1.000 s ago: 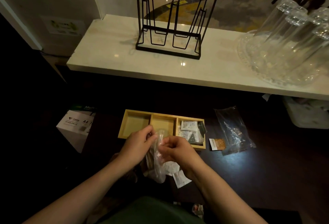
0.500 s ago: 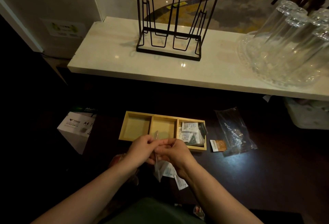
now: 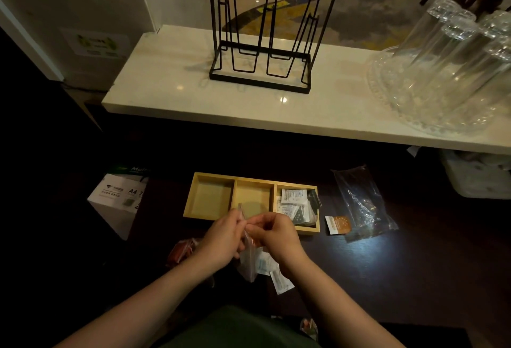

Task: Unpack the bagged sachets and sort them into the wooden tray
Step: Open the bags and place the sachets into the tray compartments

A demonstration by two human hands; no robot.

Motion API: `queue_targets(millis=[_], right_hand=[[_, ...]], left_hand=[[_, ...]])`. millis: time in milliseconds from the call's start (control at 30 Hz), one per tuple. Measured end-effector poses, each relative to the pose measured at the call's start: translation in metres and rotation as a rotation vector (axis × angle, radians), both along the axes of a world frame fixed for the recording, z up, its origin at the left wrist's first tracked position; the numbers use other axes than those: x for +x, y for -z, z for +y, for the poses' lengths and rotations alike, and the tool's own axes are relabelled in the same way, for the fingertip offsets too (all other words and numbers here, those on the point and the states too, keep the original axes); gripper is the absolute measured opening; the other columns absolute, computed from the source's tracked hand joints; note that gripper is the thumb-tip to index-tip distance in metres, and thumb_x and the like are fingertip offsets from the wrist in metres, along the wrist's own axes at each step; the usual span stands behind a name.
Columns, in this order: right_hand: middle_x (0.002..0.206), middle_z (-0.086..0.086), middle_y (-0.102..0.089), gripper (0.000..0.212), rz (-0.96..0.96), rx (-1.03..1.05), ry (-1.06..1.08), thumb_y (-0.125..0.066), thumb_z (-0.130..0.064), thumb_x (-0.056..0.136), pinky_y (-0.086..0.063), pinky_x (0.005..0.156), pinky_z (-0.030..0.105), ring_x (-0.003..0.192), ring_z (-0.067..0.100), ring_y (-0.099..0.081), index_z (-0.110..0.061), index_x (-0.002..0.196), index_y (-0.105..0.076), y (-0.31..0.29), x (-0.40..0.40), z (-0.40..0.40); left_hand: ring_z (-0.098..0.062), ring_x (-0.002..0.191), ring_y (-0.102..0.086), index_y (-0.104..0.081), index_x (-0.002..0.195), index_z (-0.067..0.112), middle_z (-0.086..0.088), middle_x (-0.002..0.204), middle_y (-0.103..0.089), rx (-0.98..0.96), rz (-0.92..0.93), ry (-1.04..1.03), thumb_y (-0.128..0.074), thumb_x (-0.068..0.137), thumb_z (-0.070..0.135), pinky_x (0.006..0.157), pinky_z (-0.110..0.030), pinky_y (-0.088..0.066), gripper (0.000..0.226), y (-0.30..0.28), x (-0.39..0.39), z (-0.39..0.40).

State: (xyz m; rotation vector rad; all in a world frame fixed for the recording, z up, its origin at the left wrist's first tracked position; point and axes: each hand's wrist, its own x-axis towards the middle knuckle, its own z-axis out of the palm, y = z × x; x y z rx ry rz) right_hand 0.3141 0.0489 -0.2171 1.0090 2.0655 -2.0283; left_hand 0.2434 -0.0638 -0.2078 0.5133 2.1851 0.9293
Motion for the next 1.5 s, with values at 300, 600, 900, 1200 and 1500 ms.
queue_targets(millis=[300, 600, 900, 1200, 1500], right_hand=[[0.059, -0.015, -0.055, 0.013, 0.114, 0.478, -0.048, -0.064, -0.016, 0.087, -0.039, 0.056, 0.005, 0.063, -0.012, -0.056, -0.023, 0.075, -0.064, -0.005, -0.006, -0.018], [0.081, 0.003, -0.072, 0.009, 0.056, 0.322, 0.048, -0.066, -0.01, 0.083, -0.056, 0.07, 0.024, 0.077, 0.015, -0.068, -0.011, 0.089, -0.072, -0.002, -0.007, -0.018], [0.081, -0.009, -0.065, 0.019, -0.031, 0.548, 0.059, -0.058, -0.001, 0.083, -0.053, 0.07, 0.017, 0.069, 0.0, -0.058, -0.012, 0.09, -0.072, -0.009, 0.0, 0.015], [0.1, 0.002, -0.059, 0.023, 0.313, 1.102, -0.338, -0.059, -0.012, 0.085, -0.048, 0.066, 0.025, 0.087, 0.018, -0.059, -0.015, 0.108, -0.059, -0.04, 0.009, 0.009], [0.121, 0.008, -0.061, 0.059, 0.233, 0.896, -0.542, -0.053, -0.025, 0.091, -0.049, 0.086, 0.037, 0.106, 0.023, -0.061, -0.019, 0.142, -0.024, -0.025, -0.001, -0.02]], left_hand=[[-0.017, 0.067, -0.057, -0.045, 0.086, 0.019, 0.002, 0.076, -0.053, 0.04, 0.08, -0.179, -0.035, 0.099, 0.033, 0.06, -0.04, -0.054, 0.021, 0.0, 0.009, 0.005], [-0.004, 0.058, -0.05, -0.044, 0.083, 0.019, 0.005, 0.071, -0.051, 0.032, 0.239, -0.093, -0.032, 0.101, 0.025, 0.047, -0.015, -0.031, 0.023, 0.002, 0.015, 0.0], [-0.017, 0.067, -0.049, -0.046, 0.1, 0.016, 0.003, 0.084, -0.05, -0.393, 0.548, 0.253, -0.03, 0.101, 0.027, 0.057, -0.031, -0.037, 0.019, -0.015, -0.002, -0.008], [-0.02, 0.076, -0.058, -0.052, 0.094, 0.016, -0.002, 0.086, -0.056, -0.357, 0.435, 0.494, -0.037, 0.097, 0.024, 0.073, -0.042, -0.052, 0.018, -0.036, -0.025, -0.008], [-0.022, 0.091, -0.053, -0.056, 0.099, 0.006, -0.003, 0.092, -0.052, -0.165, 0.228, 0.368, -0.04, 0.098, 0.019, 0.075, -0.031, -0.036, 0.021, -0.034, -0.044, -0.014]])
